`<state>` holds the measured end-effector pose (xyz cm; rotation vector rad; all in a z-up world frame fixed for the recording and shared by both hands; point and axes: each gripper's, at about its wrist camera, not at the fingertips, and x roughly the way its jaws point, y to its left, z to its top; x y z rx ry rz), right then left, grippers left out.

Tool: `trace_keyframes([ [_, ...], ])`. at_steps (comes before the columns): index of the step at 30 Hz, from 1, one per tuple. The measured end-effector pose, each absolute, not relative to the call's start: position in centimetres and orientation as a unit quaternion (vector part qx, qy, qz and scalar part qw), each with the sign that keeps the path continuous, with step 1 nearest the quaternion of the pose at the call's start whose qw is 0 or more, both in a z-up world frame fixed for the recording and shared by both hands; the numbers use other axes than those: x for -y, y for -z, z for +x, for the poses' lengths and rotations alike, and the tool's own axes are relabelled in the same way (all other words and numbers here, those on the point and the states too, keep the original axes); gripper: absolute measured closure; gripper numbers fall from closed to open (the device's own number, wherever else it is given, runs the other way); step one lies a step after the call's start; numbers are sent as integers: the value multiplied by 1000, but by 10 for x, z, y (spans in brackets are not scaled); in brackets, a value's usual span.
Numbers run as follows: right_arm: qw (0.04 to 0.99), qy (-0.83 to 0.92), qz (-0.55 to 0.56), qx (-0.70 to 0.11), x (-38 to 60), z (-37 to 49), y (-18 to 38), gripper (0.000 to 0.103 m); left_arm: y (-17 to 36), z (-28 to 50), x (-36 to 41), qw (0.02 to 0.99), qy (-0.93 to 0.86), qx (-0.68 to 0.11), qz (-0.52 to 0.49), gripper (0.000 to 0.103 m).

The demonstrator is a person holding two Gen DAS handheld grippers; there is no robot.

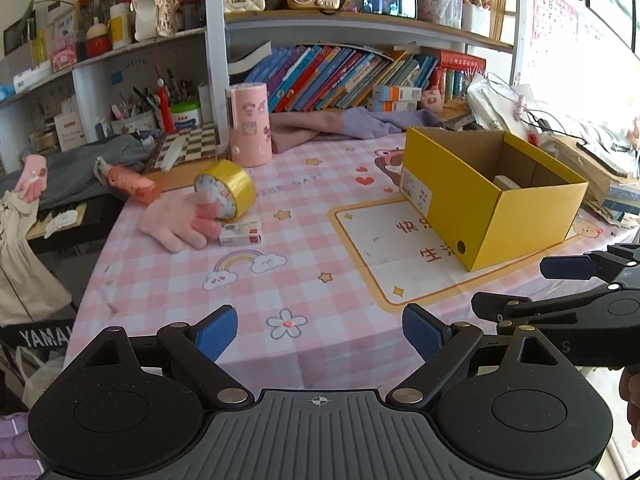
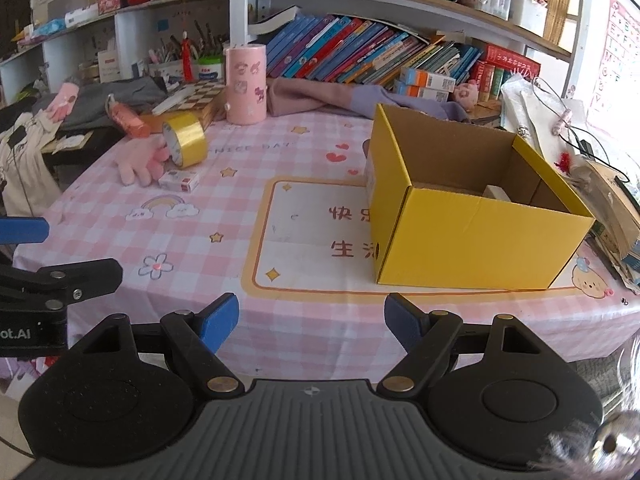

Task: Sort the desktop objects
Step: 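Move both open tools toward the pink glove and white card box, then grasp the pink glove with the left gripper while right grasps the white card box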

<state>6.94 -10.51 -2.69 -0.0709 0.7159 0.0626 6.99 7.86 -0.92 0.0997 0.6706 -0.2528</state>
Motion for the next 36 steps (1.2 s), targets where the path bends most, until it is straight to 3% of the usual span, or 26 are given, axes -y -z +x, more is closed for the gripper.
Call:
trace_keyframes([
  [20, 934, -52, -30, -353, 80, 85, 28, 24, 10, 78, -113, 942, 83, -326, 14, 11],
  [36, 927, -121, -43, -353, 57, 171, 33, 24, 17, 147, -122, 941, 22, -337, 11, 11],
])
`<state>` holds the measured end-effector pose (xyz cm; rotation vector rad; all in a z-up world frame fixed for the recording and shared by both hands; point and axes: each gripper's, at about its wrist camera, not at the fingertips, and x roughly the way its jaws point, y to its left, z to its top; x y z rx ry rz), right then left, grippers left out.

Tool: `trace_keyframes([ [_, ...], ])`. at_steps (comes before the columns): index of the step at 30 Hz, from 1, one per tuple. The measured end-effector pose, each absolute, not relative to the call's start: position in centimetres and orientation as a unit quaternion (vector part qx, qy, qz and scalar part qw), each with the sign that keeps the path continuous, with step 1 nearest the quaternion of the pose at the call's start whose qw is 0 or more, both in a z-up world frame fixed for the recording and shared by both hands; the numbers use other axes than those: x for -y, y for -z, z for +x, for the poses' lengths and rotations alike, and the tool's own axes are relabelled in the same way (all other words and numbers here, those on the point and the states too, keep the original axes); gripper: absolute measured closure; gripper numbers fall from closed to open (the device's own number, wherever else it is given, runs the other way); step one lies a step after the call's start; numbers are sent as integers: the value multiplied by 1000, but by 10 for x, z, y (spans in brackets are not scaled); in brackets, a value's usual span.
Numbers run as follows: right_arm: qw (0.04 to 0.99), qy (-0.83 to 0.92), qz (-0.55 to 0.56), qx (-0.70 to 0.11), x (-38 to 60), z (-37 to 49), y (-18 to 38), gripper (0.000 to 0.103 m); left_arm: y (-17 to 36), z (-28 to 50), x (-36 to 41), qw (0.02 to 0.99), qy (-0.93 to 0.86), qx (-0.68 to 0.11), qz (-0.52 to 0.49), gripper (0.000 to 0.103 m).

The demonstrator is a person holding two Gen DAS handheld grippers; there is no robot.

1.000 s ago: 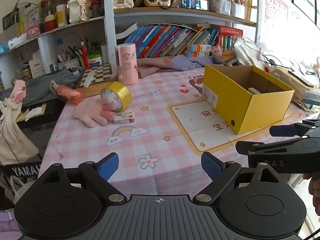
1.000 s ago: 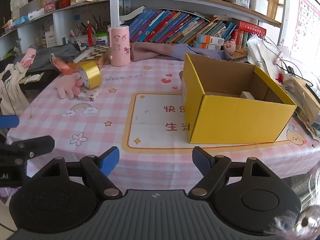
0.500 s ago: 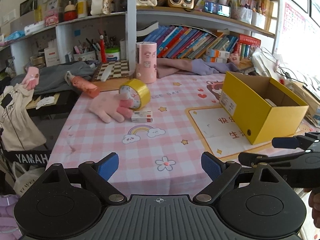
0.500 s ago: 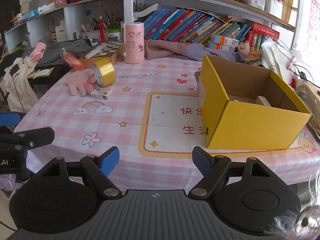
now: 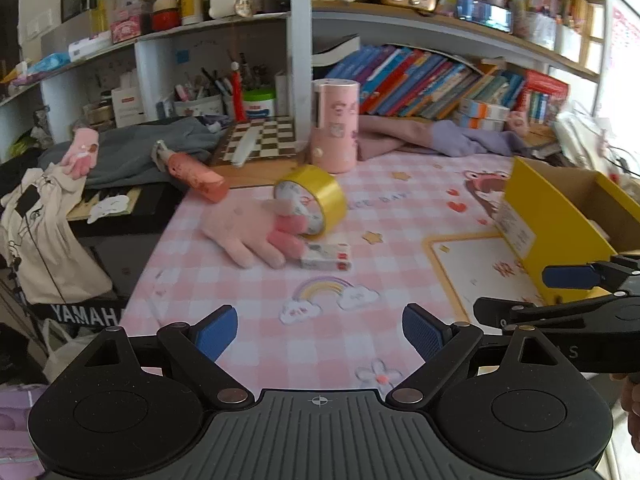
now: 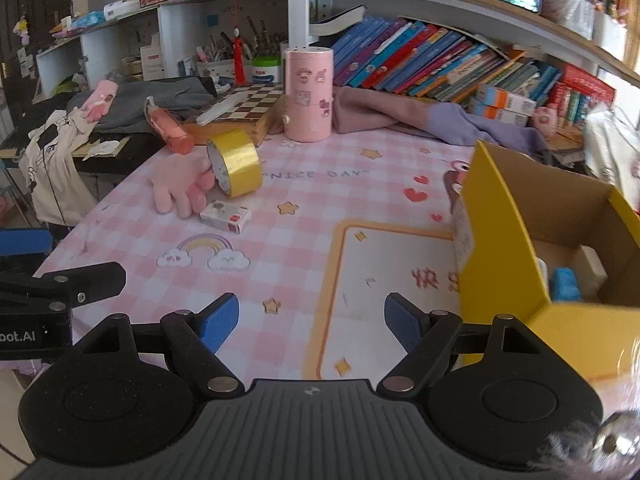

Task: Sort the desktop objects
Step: 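Grasp the pink glove with the left gripper while right grasps the white card box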

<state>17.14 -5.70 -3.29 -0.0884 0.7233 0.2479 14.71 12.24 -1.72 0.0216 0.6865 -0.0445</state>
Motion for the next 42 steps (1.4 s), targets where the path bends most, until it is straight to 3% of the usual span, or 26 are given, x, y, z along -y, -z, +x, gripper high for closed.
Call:
trace_keyframes([
  [21, 900, -225, -67, -366, 18, 272, 52, 27, 25, 237, -158, 932, -56, -357, -12, 11],
  [34, 871, -286, -112, -383, -32, 330, 83, 43, 57, 315, -183, 924, -69, -376, -14, 11],
  [42, 858, -311, -120, -391, -40, 349, 93, 46, 75, 353, -187, 918, -53, -393, -28, 11],
])
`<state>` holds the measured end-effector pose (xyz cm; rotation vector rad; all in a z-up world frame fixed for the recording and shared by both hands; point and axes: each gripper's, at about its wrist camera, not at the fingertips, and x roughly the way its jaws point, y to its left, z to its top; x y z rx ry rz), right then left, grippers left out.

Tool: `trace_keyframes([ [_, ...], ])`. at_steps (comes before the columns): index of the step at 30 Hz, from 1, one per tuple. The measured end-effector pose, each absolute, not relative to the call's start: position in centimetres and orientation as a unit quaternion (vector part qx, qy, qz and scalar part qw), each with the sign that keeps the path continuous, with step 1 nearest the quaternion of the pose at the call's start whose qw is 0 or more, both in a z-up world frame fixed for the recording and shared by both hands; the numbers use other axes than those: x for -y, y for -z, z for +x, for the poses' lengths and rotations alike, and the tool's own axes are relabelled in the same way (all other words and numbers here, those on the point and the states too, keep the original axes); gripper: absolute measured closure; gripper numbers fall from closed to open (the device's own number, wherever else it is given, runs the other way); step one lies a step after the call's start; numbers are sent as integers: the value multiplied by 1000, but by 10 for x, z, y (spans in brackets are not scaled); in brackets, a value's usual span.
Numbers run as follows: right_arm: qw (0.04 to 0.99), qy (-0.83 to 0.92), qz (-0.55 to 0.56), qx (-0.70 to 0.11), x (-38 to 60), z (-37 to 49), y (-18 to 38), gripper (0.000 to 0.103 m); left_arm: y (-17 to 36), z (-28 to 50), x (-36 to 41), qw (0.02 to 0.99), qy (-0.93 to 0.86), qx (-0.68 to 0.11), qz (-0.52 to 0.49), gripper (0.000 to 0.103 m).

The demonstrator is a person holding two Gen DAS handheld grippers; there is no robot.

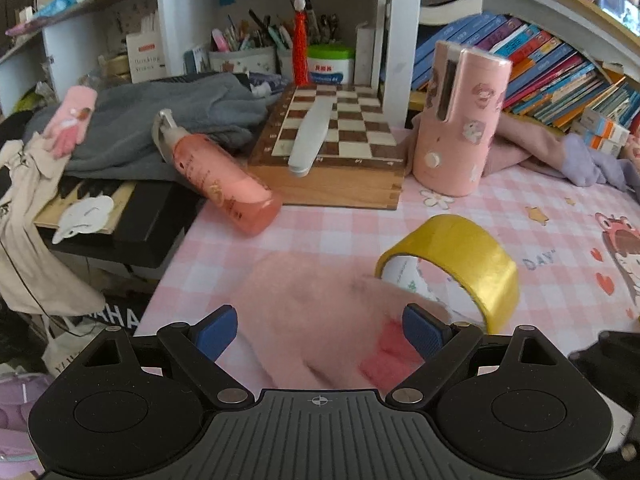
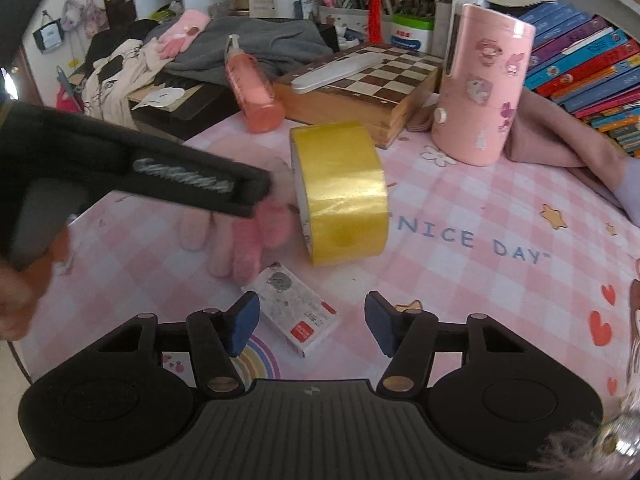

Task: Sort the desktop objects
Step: 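Grasp the pink glove with the left gripper while right grasps the white card box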

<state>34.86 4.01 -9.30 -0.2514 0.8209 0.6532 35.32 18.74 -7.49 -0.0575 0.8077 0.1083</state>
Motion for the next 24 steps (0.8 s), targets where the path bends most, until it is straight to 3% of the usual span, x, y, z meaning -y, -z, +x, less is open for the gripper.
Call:
trace_keyframes([
  [8, 844, -331, -138, -398, -47, 350, 102, 56, 91, 367, -185, 908, -46, -416, -26, 13],
  [11, 843, -339, -149, -391, -49, 349, 103, 61, 92, 364, -186, 909, -33, -412, -49, 30],
  [14, 840, -350, -157, -384, -50, 347, 103, 71, 88, 359, -183, 912, -3, -407, -59, 68],
  [17, 840, -349, -168, -380, -52, 343, 102, 73, 80, 351, -179, 910, -8, -410, -58, 74],
  [18, 840, -348, -169, -380, -51, 341, 101, 73, 76, 344, -179, 912, -9, -405, -66, 87],
  [24, 853, -343, -165, -357, -34, 323, 80, 73, 51, 299, -187, 920, -11, -371, -125, 89],
])
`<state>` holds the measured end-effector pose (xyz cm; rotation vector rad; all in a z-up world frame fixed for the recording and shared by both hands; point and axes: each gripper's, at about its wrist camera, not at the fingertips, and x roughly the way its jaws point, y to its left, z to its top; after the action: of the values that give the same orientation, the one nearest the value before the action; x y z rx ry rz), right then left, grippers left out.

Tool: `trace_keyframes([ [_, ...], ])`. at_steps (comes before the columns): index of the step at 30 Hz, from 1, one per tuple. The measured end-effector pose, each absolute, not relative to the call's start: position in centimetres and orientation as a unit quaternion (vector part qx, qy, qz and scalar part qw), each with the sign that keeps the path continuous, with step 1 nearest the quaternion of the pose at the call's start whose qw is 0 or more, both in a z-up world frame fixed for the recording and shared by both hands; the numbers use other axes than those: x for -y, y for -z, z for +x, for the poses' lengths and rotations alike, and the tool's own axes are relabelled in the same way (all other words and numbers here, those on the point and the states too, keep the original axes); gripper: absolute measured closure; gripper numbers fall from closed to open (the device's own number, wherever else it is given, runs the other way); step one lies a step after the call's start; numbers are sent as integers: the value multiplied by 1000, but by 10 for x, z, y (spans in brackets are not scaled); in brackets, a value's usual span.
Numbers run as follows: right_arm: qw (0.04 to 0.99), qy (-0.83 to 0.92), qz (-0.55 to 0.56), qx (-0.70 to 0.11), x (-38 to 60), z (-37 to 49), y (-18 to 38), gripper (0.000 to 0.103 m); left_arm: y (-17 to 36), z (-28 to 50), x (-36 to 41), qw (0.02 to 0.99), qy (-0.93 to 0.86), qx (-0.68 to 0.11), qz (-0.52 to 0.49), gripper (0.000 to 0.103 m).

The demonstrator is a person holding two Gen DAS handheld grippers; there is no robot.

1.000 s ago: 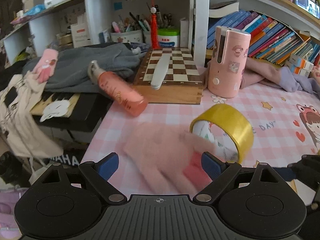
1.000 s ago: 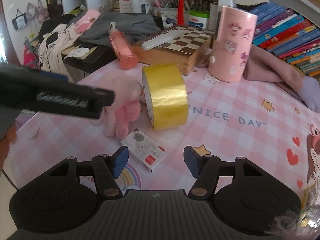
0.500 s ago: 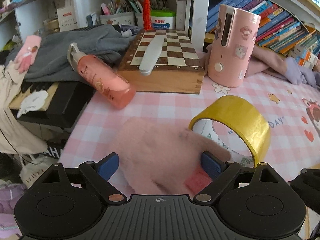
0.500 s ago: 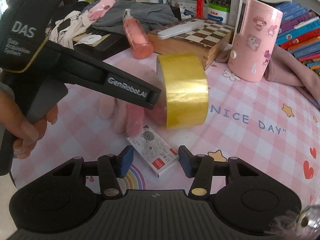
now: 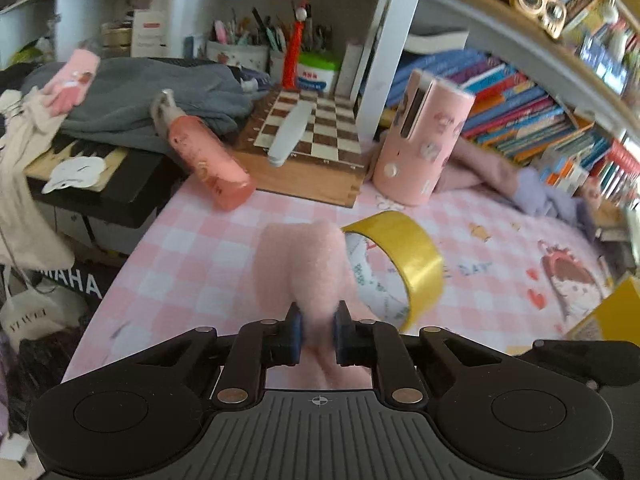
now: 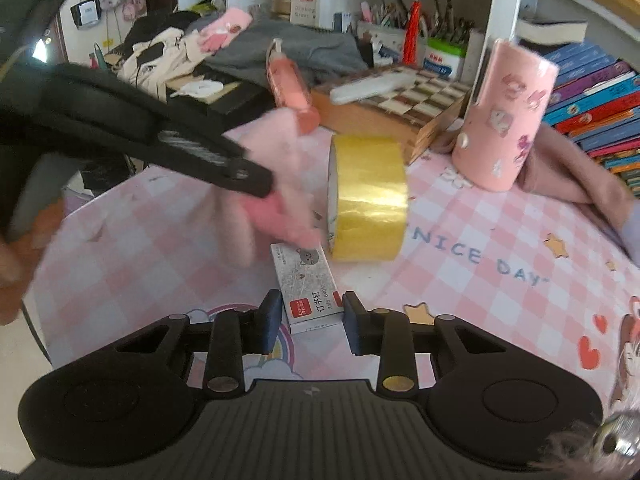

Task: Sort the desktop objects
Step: 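Grasp the pink glove with the left gripper while right grasps the white card box, then carry the pink glove and white card box with both grippers toward the yellow box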

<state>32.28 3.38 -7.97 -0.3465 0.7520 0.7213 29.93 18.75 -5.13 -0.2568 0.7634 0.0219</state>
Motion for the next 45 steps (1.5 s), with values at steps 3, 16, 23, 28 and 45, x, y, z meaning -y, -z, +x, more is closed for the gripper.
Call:
trace_keyframes([
  [3, 859, -331, -158, -356, -25, 316, 70, 73, 44, 285, -185, 921, -2, -364, -136, 89],
  [16, 896, -254, -93, -353, 17, 279, 31, 73, 19, 234, -164, 927, 50, -343, -142, 89],
  [23, 907, -220, -64, -352, 29, 245, 20, 73, 7, 204, -164, 929, 67, -334, -146, 89],
  [28, 910, -208, -42, -356, 31, 217, 13, 73, -5, 178, -166, 929, 83, -326, -154, 89],
  [45, 914, -171, -20, -369, 42, 118, 12, 73, -4, 87, -148, 921, 127, -345, -131, 89],
])
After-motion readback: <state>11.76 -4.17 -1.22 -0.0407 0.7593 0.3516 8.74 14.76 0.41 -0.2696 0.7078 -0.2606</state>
